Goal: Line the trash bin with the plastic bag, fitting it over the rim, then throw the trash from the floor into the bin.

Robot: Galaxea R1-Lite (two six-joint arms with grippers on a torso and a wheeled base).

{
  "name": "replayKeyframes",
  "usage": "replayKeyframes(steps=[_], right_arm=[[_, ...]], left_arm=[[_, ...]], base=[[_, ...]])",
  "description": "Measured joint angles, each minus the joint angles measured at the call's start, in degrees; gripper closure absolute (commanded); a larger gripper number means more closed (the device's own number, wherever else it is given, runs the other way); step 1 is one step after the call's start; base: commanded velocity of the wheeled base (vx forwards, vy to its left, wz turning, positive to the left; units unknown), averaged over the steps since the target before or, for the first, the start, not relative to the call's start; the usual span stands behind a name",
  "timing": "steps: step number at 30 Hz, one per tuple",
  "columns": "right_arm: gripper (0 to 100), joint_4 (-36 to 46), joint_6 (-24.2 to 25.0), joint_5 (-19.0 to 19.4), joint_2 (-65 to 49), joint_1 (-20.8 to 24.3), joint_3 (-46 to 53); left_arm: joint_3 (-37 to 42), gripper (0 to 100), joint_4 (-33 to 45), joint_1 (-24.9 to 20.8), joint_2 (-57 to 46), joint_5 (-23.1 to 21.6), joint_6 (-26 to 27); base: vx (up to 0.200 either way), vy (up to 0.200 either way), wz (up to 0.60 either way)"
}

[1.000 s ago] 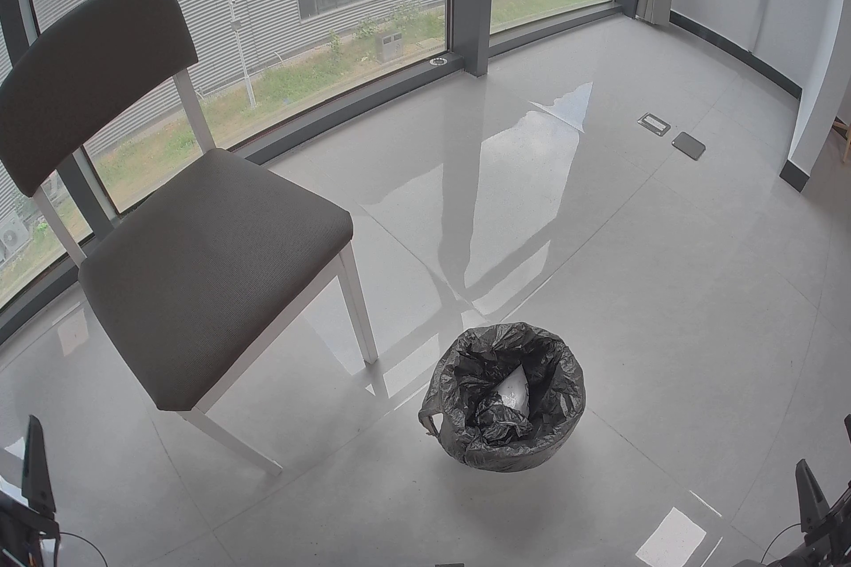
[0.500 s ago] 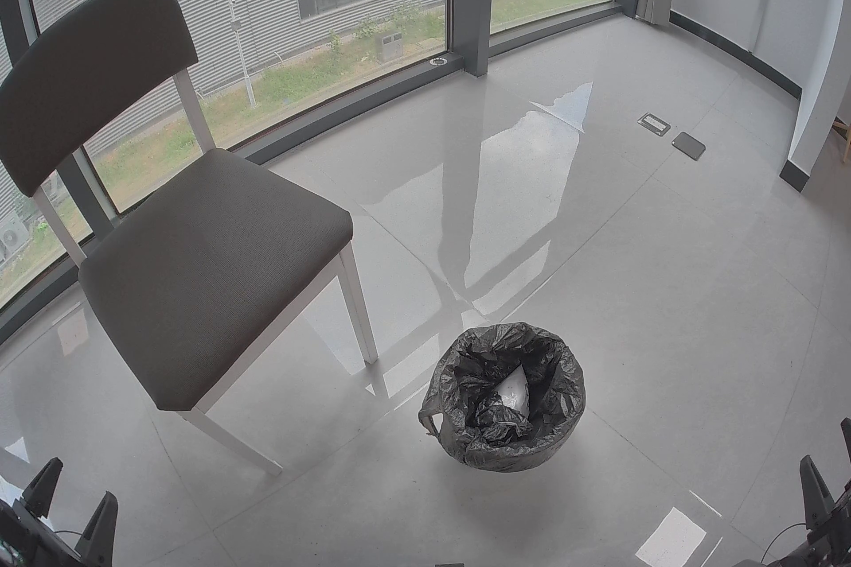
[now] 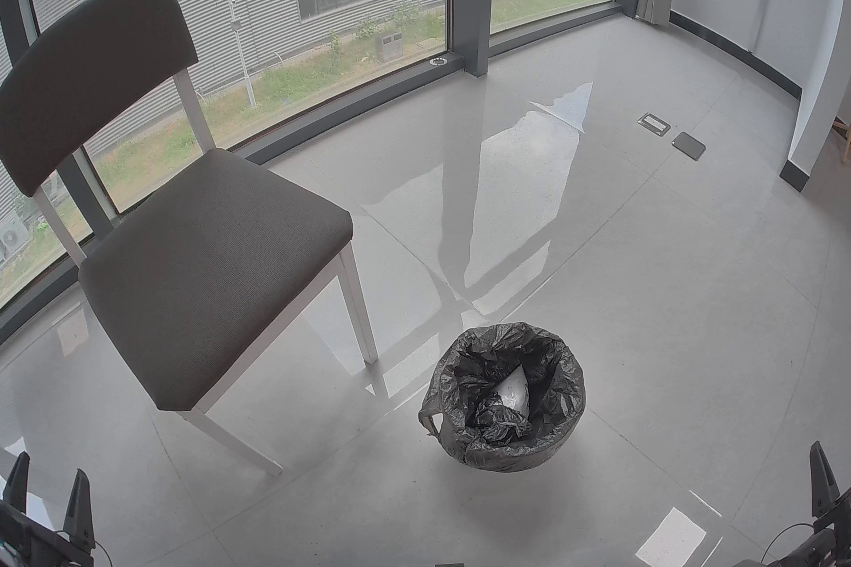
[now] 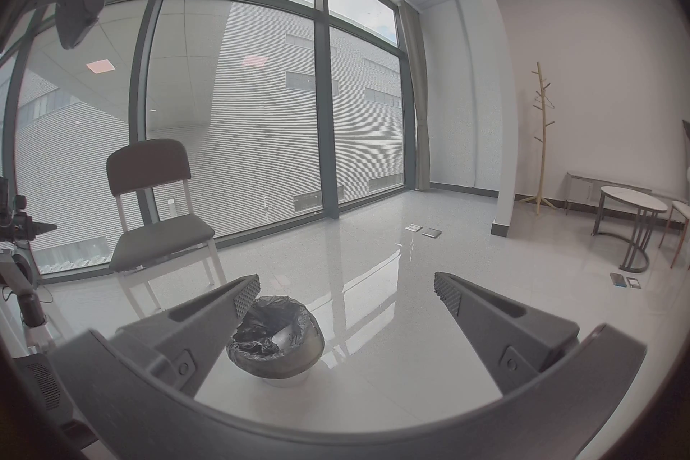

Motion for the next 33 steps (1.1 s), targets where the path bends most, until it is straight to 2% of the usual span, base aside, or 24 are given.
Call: replayKeyframes(steps=[3,7,12,15,21,25,29,33], right_arm=[[0,-0.02,1.56,0.4,0.0,0.0,0.0],[0,0.12,3.17,4.56,0.0,0.0,0.0],[0,2.39,3.17,6.03,0.02,0.0,0.0],[0,3.34,1.74,6.53,0.05,0.0,0.0],[0,3.54,-3.66,10.12,0.05,0.0,0.0],[0,3.6,-3.54,10.78,0.05,-0.02,0.0],[0,3.35,-3.46,7.97,0.07,-0.06,0.0],[0,3.86,-3.54,0.3,0.07,-0.13,0.0]], left_arm=[[0.39,0,-0.33,0.02,-0.05,-0.77,0.35],[0.88,0,-0.38,0.05,-0.07,-4.72,0.33],[1.29,0,-0.13,0.07,-0.07,-6.66,1.27],[1.35,0,-0.11,0.07,-0.07,-6.72,1.18],[1.38,0,-0.24,0.05,-0.07,-6.68,0.82],[1.38,0,-0.3,0.02,-0.07,-6.7,1.01],[1.4,0,-0.3,0.05,-0.07,-6.72,1.1],[1.38,0,-0.33,0.05,-0.05,-6.68,1.01]], base=[[0.0,0.0,0.0],[0.0,0.0,0.0],[0.0,0.0,0.0],[0.0,0.0,0.0],[0.0,0.0,0.0],[0.0,0.0,0.0],[0.0,0.0,0.0],[0.0,0.0,0.0]])
